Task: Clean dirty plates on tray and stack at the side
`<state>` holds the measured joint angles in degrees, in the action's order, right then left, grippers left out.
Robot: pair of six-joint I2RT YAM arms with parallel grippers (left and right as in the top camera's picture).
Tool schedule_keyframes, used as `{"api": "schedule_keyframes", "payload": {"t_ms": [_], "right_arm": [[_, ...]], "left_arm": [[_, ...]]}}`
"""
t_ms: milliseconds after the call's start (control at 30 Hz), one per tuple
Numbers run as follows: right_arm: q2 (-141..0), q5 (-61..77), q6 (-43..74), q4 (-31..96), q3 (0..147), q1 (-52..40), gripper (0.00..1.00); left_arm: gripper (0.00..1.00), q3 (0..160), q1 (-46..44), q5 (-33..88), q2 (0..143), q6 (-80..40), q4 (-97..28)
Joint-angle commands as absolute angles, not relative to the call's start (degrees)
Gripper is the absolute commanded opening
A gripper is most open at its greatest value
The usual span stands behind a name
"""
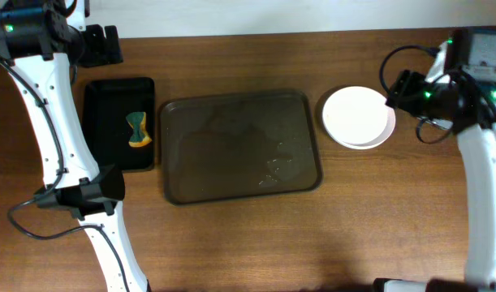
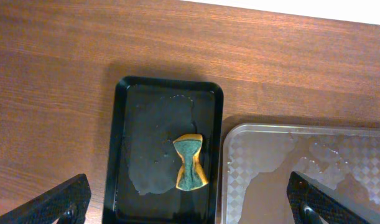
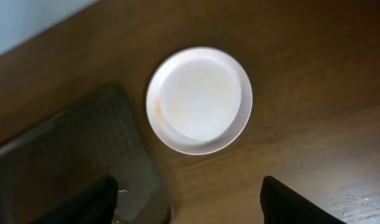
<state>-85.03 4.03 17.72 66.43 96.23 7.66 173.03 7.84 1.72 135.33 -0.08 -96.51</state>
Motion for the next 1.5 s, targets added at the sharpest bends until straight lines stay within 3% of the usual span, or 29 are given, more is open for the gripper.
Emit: {"api": "schedule_keyframes", "payload": {"t_ms": [0, 33, 67, 100, 400, 533, 833, 933, 1300, 1467], "right_arm": [[-76.1, 4.5, 16.7, 69.6, 96.7, 7.1, 0.73], [-73.6, 4.5, 16.7, 70.7, 96.7, 7.1, 0.74], [-70.7, 4.6, 16.8, 72.1, 96.7, 7.1, 0.95], [-68.0, 4.5, 16.8, 73.2, 96.7, 7.1, 0.99], [-60.0, -2.9, 15.8, 75.4, 96.6, 7.1, 0.98], [-54.8, -1.5, 7.9, 64.7, 89.6, 7.1, 0.98], [-23.4, 10.5, 6.0, 11.2, 29.1, 6.9, 0.98], [-13.7, 10.8, 6.0, 1.2, 16.4, 3.4, 0.98], [-6.9, 9.4, 5.7, -2.4, 11.1, 0.7, 0.98], [-1.1, 9.5, 0.2, -2.5, 8.3, 0.6, 0.98]], "left_arm": [[0.99, 173.1, 7.7, 2.1, 135.3, -0.7, -96.7], [0.99, 173.1, 7.7, 2.1, 135.3, -0.7, -96.7], [0.99, 173.1, 7.7, 2.2, 135.3, -0.7, -96.7], [0.99, 173.1, 7.7, 2.1, 135.3, -0.7, -96.7], [0.99, 173.1, 7.7, 2.1, 135.3, -0.7, -96.7], [0.99, 173.1, 7.7, 2.1, 135.3, -0.7, -96.7], [0.99, 173.1, 7.7, 2.1, 135.3, -0.7, -96.7], [0.99, 173.1, 7.7, 2.1, 135.3, -0.7, -96.7], [0.99, 173.1, 7.7, 2.1, 135.3, -0.7, -96.7], [0.99, 173.1, 7.7, 2.2, 135.3, -0.7, -96.7]]}}
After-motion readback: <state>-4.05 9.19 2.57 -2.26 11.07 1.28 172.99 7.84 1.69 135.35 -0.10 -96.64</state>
